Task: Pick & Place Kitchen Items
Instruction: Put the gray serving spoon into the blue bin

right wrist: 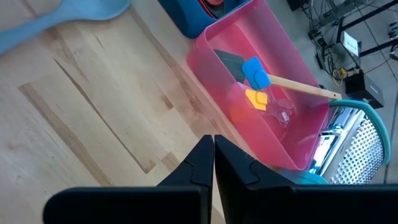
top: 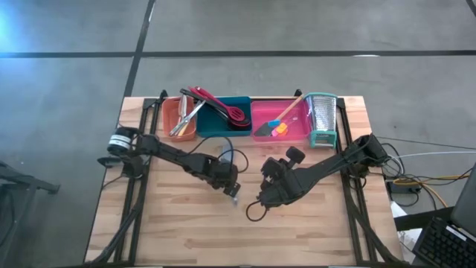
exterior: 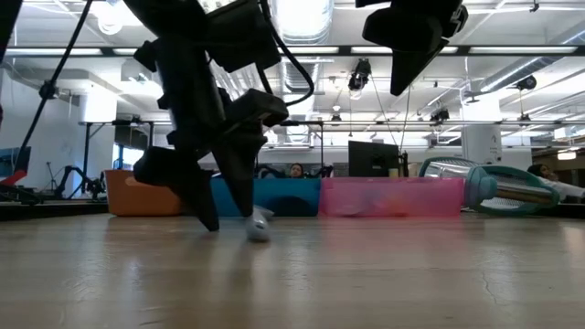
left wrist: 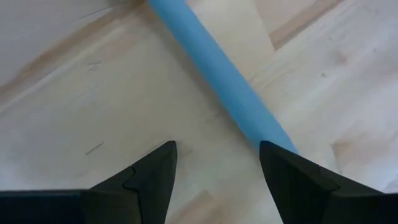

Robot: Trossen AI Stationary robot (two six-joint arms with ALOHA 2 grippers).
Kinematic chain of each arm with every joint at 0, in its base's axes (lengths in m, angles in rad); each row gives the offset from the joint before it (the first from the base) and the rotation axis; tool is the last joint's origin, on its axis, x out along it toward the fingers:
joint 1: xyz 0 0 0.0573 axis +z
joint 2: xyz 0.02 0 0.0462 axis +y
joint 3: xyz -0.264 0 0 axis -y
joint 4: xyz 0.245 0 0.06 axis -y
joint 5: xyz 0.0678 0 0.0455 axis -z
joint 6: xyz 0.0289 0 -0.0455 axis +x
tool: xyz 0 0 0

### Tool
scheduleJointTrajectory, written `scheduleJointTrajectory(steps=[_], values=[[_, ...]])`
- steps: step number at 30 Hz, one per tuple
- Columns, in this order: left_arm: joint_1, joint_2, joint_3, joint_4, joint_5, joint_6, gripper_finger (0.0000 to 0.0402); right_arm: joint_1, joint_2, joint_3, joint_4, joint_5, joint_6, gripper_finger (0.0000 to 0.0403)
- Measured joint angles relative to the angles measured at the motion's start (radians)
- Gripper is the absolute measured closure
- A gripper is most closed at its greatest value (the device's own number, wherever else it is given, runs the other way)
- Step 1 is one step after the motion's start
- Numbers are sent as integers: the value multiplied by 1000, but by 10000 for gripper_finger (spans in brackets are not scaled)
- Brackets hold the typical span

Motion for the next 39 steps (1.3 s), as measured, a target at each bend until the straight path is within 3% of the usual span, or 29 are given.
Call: scheduleJointTrajectory(steps=[19, 25, 35, 39], values=[[9, -9, 90, 74, -20, 26, 164, 0, 0, -2, 0, 1, -6, 394], [16, 41, 92, 48, -38, -1, 164, 0, 0, -2, 1, 1, -5, 394], [51, 155, 90, 331, 4, -15, 164, 0, 0, -2, 13, 1, -11, 394], [63, 165, 90, 362, 9, -31, 164, 4, 0, -2, 14, -3, -11, 394]])
